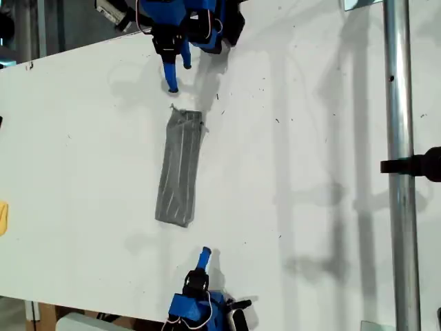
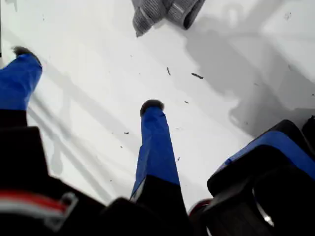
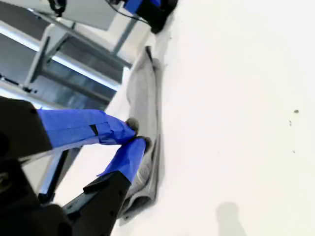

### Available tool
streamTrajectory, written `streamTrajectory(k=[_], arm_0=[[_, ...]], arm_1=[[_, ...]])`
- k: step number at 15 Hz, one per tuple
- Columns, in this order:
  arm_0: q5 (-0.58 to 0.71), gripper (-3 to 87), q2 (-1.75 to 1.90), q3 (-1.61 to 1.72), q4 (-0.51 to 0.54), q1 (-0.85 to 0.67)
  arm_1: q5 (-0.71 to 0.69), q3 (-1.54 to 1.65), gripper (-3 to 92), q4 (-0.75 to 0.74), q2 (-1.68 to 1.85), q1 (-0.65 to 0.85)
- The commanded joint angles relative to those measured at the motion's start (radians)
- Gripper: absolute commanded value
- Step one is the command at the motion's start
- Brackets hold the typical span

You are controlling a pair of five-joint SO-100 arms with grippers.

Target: Grasp corners of a towel and fold twice.

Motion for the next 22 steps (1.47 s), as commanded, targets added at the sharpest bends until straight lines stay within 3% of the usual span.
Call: streamTrajectory(k=[1, 6, 11, 14, 17, 19, 21, 22], arm_0=[[0.011, 0.1, 0.009, 0.063, -0.025, 0.012], [-0.002, 0.8, 0.009, 0.140, -0.040, 0.003], [-0.003, 1.5, 0.009, 0.153, -0.029, -0.006], [-0.002, 1.5, 0.009, 0.156, -0.028, -0.003], [-0.002, 1.5, 0.009, 0.160, -0.026, -0.003], [-0.003, 1.5, 0.009, 0.160, -0.025, -0.002], [-0.005, 1.5, 0.009, 0.161, -0.025, -0.002], [-0.005, 1.5, 0.009, 0.161, -0.025, -0.002]], arm_1=[[0.028, 0.025, 45.1, -0.032, -0.140, 0.011], [-0.048, 0.255, 46.5, -0.362, -0.422, 0.192], [-0.091, 0.075, 46.8, -0.696, -0.988, 0.221], [-0.137, -0.233, 48.4, -0.736, -1.401, 0.199], [-0.195, -0.489, 47.8, -0.707, -1.591, 0.206], [-0.262, -0.581, 41.4, -0.744, -1.654, 0.218], [-0.336, -0.658, 29.4, -0.747, -1.709, 0.233], [-0.341, -0.661, 12.7, -0.736, -1.713, 0.239]])
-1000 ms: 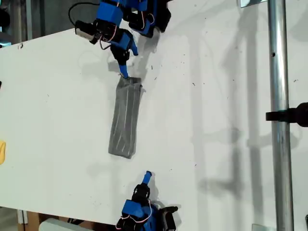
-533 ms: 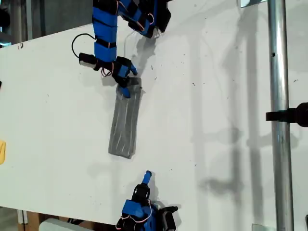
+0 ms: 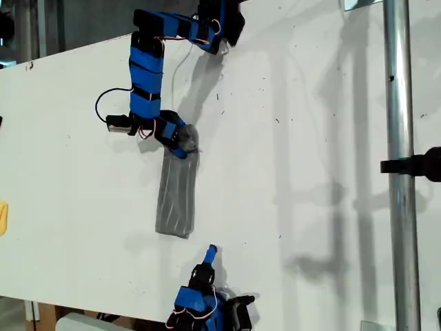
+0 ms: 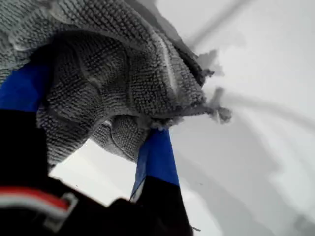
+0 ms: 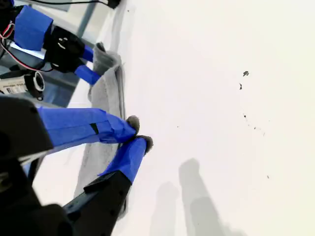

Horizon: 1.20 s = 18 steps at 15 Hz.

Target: Grasp corners of a towel and fold twice.

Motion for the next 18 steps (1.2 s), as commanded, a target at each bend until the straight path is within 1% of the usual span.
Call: streamTrajectory(k=[1, 3, 4, 5, 7, 9, 10, 11, 12, 14, 15, 16, 18], arm_0=[[-0.002, 1.6, 0.005, 0.014, 0.008, -0.005], [0.000, 1.8, 0.005, 0.014, 0.008, -0.008], [0.003, 2.1, 0.005, 0.014, 0.008, -0.009], [0.005, 2.2, 0.005, 0.014, 0.008, -0.014], [0.006, 2.3, 0.005, 0.014, 0.008, -0.015], [0.008, 2.4, 0.005, 0.014, 0.008, -0.017], [0.008, 2.3, 0.005, 0.014, 0.008, -0.014], [0.008, 2.3, 0.005, 0.014, 0.008, -0.012], [0.008, 2.3, 0.005, 0.014, 0.008, -0.014], [0.009, 2.5, 0.005, 0.014, 0.008, -0.015], [0.008, 2.3, 0.005, 0.014, 0.009, -0.011], [0.006, 2.3, 0.005, 0.014, 0.011, -0.011], [0.006, 2.3, 0.005, 0.014, 0.012, -0.008]], arm_1=[[-0.014, -0.043, 1.3, -0.023, -0.003, 0.025], [-0.037, 0.046, -0.2, 0.029, 0.075, 0.026], [-0.038, 0.164, -0.2, 0.038, 0.184, 0.028], [-0.037, 0.267, -0.2, 0.104, 0.324, 0.026], [0.009, 0.299, -0.2, 0.410, 0.588, -0.031], [0.040, 0.247, -0.2, 0.650, 0.836, -0.069], [0.040, 0.201, -0.2, 0.724, 0.907, -0.071], [0.034, 0.172, -0.2, 0.716, 0.925, -0.080], [0.021, 0.172, -0.2, 0.614, 0.870, -0.098], [-0.009, 0.089, -0.2, 0.383, 0.591, -0.137], [-0.023, -0.017, -0.2, 0.333, 0.423, -0.150], [-0.038, -0.135, -0.2, 0.318, 0.267, -0.158], [-0.057, -0.253, -0.2, 0.272, 0.043, -0.152]])
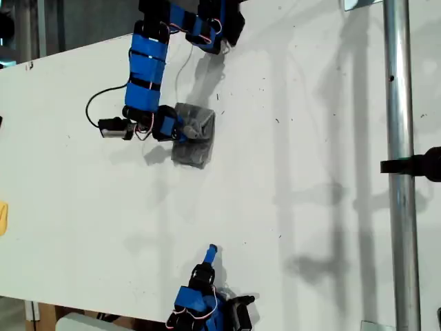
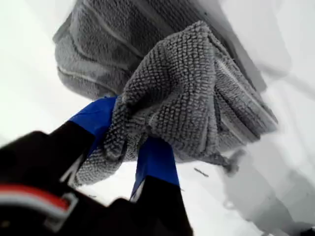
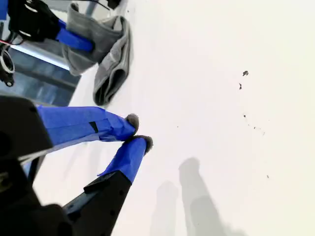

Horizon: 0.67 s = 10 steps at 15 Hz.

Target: Grasp corners of a towel and fold twice.

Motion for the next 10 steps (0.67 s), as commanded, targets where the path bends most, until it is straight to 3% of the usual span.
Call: streamTrajectory(k=[1, 2, 3, 5, 6, 8, 10], arm_0=[[0.003, 2.3, 0.005, 0.014, 0.012, -0.005], [0.002, 2.3, 0.005, 0.014, 0.014, -0.003], [0.000, 2.4, 0.005, 0.014, 0.014, -0.003], [0.002, 2.6, 0.005, 0.014, 0.014, -0.005], [0.000, 2.7, 0.005, 0.014, 0.014, -0.005], [-0.009, 2.9, 0.005, 0.015, 0.015, -0.003], [-0.025, 3.0, 0.005, 0.015, 0.021, -0.003]], arm_1=[[-0.015, -0.109, -0.2, -0.060, -0.149, -0.006], [-0.015, -0.109, 5.5, -0.067, -0.175, -0.005], [-0.015, -0.124, 20.4, -0.060, -0.169, 0.002], [-0.063, -0.178, 37.0, -0.060, -0.034, 0.026], [-0.149, -0.183, 55.9, -0.115, 0.089, 0.044], [-0.210, -0.178, 55.1, -0.160, 0.359, 0.109], [-0.233, -0.078, 47.6, -0.206, 0.621, 0.192]])
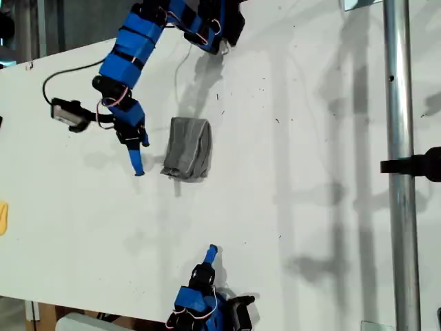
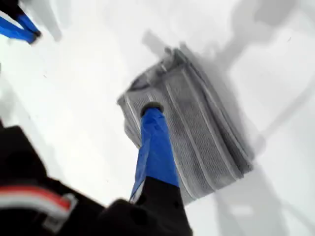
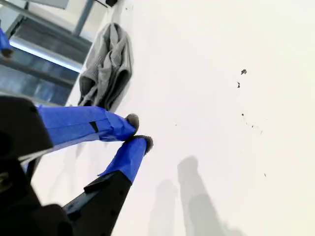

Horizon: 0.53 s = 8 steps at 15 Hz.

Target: Grasp corners of a towel and fold twice.

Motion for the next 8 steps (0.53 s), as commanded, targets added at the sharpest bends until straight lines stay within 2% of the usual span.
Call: streamTrajectory(k=[1, 2, 3, 5, 6, 7, 8], arm_0=[[-0.026, 3.0, 0.005, 0.015, 0.014, -0.003], [-0.058, 3.0, 0.005, 0.015, 0.017, -0.003], [-0.121, 3.7, 0.005, 0.015, 0.038, -0.009], [-0.268, 5.1, 0.005, 0.017, 0.095, -0.012], [-0.262, 5.9, 0.003, 0.017, 0.117, -0.011], [-0.245, 4.0, 0.003, 0.018, 0.117, 0.018], [-0.284, 4.8, 0.003, 0.018, 0.117, 0.037]], arm_1=[[-0.021, 0.049, 44.4, -0.017, 0.298, 0.081], [-0.021, 0.124, 42.1, -0.008, 0.377, 0.097], [-0.006, 0.239, 34.6, -0.003, 0.471, 0.106], [0.091, 0.583, 9.1, -0.025, 0.718, 0.103], [0.170, 0.792, -0.3, -0.028, 0.873, 0.097], [0.222, 0.991, -0.3, -0.043, 1.035, 0.072], [0.285, 1.167, -0.3, -0.029, 1.200, 0.043]])
